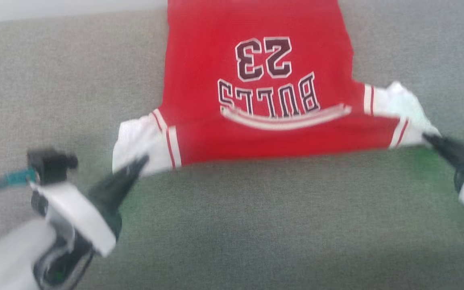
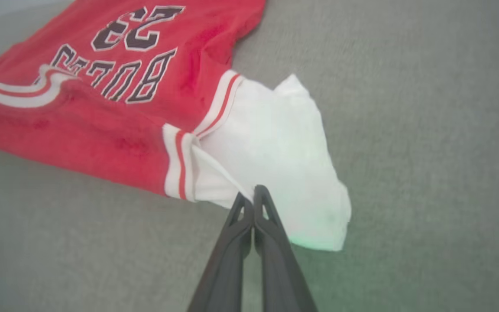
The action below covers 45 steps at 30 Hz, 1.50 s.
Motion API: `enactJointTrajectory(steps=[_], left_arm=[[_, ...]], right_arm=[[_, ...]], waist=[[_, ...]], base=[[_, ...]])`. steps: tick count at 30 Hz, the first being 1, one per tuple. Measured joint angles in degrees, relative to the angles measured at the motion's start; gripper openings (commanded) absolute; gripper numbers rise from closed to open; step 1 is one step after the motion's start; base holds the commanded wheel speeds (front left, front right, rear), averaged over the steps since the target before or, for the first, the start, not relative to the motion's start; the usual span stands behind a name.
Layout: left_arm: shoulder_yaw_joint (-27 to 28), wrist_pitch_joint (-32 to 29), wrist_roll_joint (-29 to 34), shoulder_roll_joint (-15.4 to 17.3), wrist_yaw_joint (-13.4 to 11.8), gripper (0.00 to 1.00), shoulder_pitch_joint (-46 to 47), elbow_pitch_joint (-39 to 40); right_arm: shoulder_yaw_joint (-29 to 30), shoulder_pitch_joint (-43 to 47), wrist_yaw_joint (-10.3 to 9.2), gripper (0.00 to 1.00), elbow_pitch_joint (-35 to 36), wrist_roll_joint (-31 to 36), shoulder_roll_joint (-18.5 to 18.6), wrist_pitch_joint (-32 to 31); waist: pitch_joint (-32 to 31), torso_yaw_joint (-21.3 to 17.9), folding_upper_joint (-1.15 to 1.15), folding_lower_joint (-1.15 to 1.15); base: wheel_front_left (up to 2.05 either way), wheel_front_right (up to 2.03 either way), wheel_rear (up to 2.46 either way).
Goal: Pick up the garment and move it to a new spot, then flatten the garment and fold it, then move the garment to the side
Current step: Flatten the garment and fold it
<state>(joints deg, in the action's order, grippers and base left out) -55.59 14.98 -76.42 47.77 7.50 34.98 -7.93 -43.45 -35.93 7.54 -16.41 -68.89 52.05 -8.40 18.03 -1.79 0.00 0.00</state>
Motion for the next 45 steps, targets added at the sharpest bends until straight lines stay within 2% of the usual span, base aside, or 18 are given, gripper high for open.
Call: enactJointTrajectory(steps=[10,18,23,31,37,38,39,40,41,45], left_arm=[[0.9,0.0,10.1,2.3,0.0,0.0,-12.1,4.2],[0.3,0.0,13.0,2.4,0.0,0.0,-16.2,3.9],[-0.7,0.0,13.6,0.8,0.0,0.0,-16.0,0.7],[-1.7,0.3,13.8,-3.9,0.1,0.0,-13.8,-4.7],[-2.5,0.5,14.2,-5.7,0.2,0.0,-12.6,-7.7],[-2.5,0.6,14.6,-5.9,0.2,0.0,-12.6,-8.0],[-2.4,0.6,14.9,-6.0,0.2,0.0,-12.5,-8.2],[-2.3,0.6,14.9,-6.2,0.2,0.0,-12.5,-8.3],[-2.3,0.6,15.0,-6.4,0.2,0.0,-12.5,-8.4],[-1.8,0.6,15.7,-7.0,0.2,0.0,-12.5,-8.2]], right_arm=[[3.7,17.3,-0.01,0.0,11.7,-3.5,6.0,-6.8],[8.5,26.2,-0.01,0.0,15.4,-3.0,5.9,-8.8],[12.1,28.1,-0.01,0.0,15.2,1.4,3.4,-10.3],[15.6,27.1,0.0,0.0,11.4,11.2,-4.4,-15.9],[17.4,26.6,0.08,0.0,10.4,18.8,-7.6,-18.7],[17.7,26.7,0.07,0.11,10.7,19.6,-8.0,-19.0],[18.2,26.8,0.05,0.39,11.3,20.4,-8.2,-19.1],[18.9,27.1,0.01,0.91,12.0,20.8,-8.6,-19.3],[19.6,27.6,0.0,1.0,13.0,20.8,-8.8,-19.5],[23.8,30.2,0.0,1.0,19.9,18.8,-8.1,-23.8]], waist=[[-0.6,0.9,0.0,0.0],[0.1,1.4,0.0,0.0],[0.4,1.3,0.0,0.0],[0.3,1.4,0.0,0.0],[0.8,1.8,0.0,0.0],[0.9,1.9,0.0,0.0],[1.0,1.9,0.0,0.0],[1.0,1.9,0.0,0.0],[1.0,1.9,0.0,0.0],[0.7,2.2,0.0,0.0]], base=[[0.0,0.0,0.0],[0.0,0.0,0.0],[0.0,0.0,0.0],[0.0,0.0,0.0],[0.0,0.0,0.0],[0.0,0.0,0.0],[0.0,0.0,0.0],[0.0,0.0,0.0],[0.0,0.0,0.0],[0.0,0.0,0.0]])
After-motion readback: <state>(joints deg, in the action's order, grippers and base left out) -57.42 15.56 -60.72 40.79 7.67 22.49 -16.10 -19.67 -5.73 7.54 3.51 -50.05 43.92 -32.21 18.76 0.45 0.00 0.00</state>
